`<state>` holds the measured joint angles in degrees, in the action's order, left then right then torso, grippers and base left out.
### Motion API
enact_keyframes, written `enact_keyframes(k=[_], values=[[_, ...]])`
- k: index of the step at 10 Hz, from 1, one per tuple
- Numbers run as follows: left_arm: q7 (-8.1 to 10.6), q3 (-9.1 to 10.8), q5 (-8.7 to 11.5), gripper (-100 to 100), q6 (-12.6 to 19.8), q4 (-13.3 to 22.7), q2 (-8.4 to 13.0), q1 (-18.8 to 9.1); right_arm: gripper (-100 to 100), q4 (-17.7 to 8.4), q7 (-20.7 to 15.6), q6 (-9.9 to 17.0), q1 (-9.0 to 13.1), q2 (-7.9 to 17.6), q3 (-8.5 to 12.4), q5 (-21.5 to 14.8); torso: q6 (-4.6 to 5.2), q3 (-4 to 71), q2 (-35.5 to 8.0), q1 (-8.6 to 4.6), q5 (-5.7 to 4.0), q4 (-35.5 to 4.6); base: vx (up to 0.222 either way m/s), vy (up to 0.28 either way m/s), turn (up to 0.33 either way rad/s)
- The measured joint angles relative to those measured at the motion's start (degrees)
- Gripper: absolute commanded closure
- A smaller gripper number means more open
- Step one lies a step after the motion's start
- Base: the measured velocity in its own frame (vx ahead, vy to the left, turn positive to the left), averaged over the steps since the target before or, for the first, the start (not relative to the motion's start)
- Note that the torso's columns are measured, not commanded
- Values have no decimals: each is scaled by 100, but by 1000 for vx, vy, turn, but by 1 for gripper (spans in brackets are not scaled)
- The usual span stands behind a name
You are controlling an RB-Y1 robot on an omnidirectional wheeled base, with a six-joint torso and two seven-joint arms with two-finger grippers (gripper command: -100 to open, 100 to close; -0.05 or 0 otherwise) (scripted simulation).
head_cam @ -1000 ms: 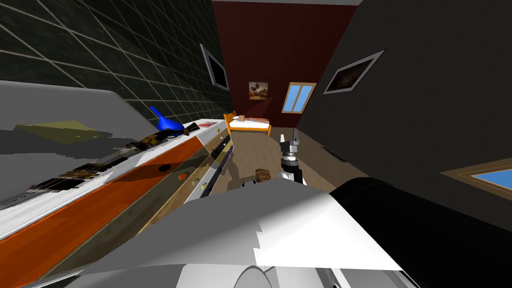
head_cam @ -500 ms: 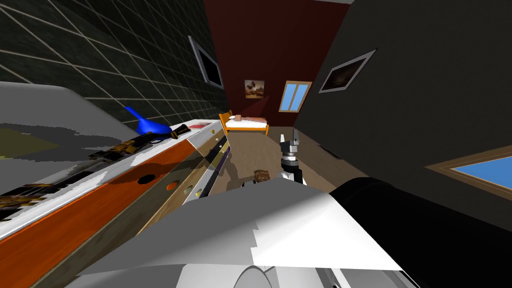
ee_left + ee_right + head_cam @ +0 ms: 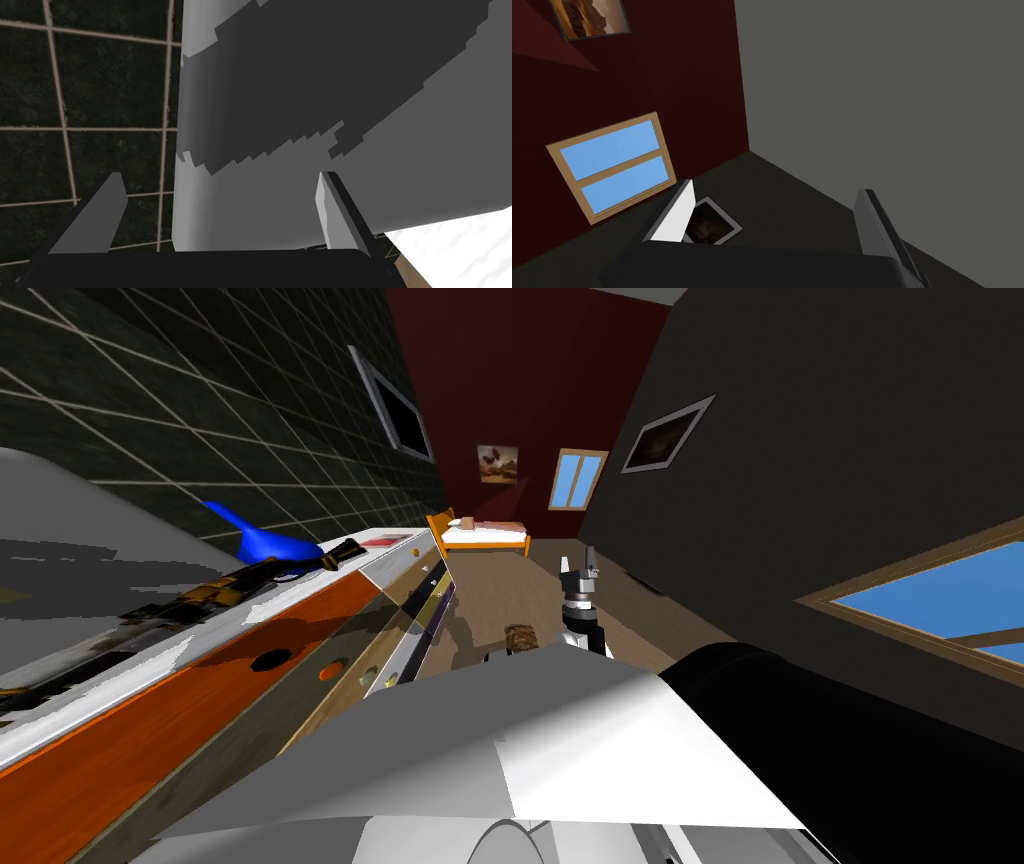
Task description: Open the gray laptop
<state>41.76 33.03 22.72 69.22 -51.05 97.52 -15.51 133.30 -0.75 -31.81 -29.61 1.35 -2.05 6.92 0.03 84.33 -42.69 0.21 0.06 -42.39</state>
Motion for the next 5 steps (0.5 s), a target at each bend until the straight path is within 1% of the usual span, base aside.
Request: enact_keyframes(k=[1,2,3,4,5], values=[[108,57,-144,-100,65,4,-6,67,0,0,0,0,0,0,0,0,-7,-5,-3,-1,1,-4,-182,88,-193],[209,17,-220,-100,92,50,8,80,0,0,0,0,-1,0,1,0,-14,11,26,-10,-2,3,-165,74,-218],[314,-81,-269,-100,85,154,62,64,0,0,0,0,-1,0,0,0,-10,27,46,-17,-3,12,-133,69,-215],[413,-72,-365,-100,138,139,61,102,0,0,0,0,-2,0,1,0,-8,36,61,-16,-3,17,-53,32,-44],[435,-67,-376,100,156,132,60,107,0,0,0,-1,-4,0,1,0,-12,45,76,-26,-6,20,59,-31,239]])
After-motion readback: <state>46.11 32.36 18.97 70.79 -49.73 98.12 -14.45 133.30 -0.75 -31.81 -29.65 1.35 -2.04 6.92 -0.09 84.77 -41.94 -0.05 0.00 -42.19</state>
